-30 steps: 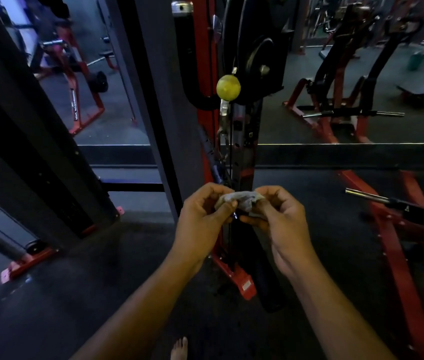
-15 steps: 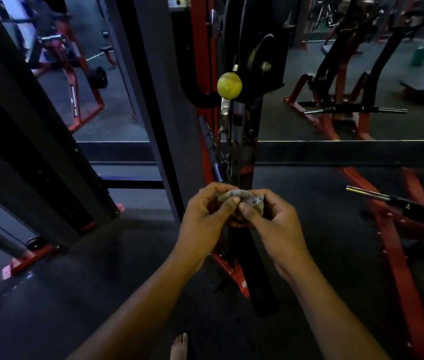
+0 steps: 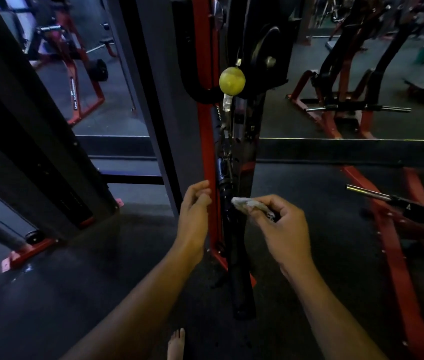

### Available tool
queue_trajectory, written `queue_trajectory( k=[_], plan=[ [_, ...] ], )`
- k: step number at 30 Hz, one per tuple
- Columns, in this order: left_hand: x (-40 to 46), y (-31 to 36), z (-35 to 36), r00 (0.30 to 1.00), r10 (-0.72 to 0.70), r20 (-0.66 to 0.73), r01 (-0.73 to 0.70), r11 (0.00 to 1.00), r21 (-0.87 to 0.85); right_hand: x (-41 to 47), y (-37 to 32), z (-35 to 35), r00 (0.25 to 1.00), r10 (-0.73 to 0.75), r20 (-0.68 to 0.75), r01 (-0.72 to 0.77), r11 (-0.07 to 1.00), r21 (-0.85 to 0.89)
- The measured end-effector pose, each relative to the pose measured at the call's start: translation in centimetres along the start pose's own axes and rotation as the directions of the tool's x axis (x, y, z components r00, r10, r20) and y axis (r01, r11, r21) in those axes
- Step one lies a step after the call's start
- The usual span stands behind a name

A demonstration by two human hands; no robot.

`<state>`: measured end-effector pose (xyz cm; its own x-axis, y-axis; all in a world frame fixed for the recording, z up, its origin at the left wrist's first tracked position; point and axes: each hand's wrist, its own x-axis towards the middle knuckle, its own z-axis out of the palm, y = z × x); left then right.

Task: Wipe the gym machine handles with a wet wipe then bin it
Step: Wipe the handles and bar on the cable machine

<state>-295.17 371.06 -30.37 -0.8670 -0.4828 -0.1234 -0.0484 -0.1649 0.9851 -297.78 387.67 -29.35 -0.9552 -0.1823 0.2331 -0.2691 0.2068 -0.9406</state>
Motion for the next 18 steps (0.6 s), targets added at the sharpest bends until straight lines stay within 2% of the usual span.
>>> queue_trajectory(
  k=[2,4,6,10,14,16,18],
  plan=[
    [1.9,-0.4,0.3,0.965,-0.241,0.105,0.248,0.967,-0.06,0.5,0.5,-0.2,0.997,-0.029,-0.072,0.023,0.996,-0.09],
    [3.4,-0.8,0.8,0.913,-0.315,0.261,0.347,0.934,-0.088,1.0,0.5,-0.3,0.994,-0.046,-0.1,0.035,0.993,-0.114],
    [4.3,-0.5,1.6,0.905,-0.314,0.288,0.367,0.918,-0.152,1.7,0.2,-0.2,0.991,-0.099,-0.085,0.082,0.981,-0.178],
    [5.6,0.5,3.0,0.9,-0.309,0.307,0.393,0.88,-0.268,3.5,-0.2,0.6,0.967,-0.236,0.093,0.253,0.89,-0.379],
    [6.1,-0.2,3.5,0.918,-0.28,0.281,0.358,0.889,-0.286,3.8,0.1,1.1,0.948,-0.135,0.287,0.252,0.87,-0.425],
    [6.2,-0.7,3.5,0.914,-0.279,0.294,0.362,0.889,-0.281,3.5,0.4,0.7,0.936,-0.082,0.343,0.226,0.885,-0.407],
    [6.0,-1.1,3.3,0.912,-0.283,0.297,0.362,0.895,-0.26,3.8,0.6,0.5,0.929,-0.101,0.356,0.253,0.875,-0.413]
  ],
)
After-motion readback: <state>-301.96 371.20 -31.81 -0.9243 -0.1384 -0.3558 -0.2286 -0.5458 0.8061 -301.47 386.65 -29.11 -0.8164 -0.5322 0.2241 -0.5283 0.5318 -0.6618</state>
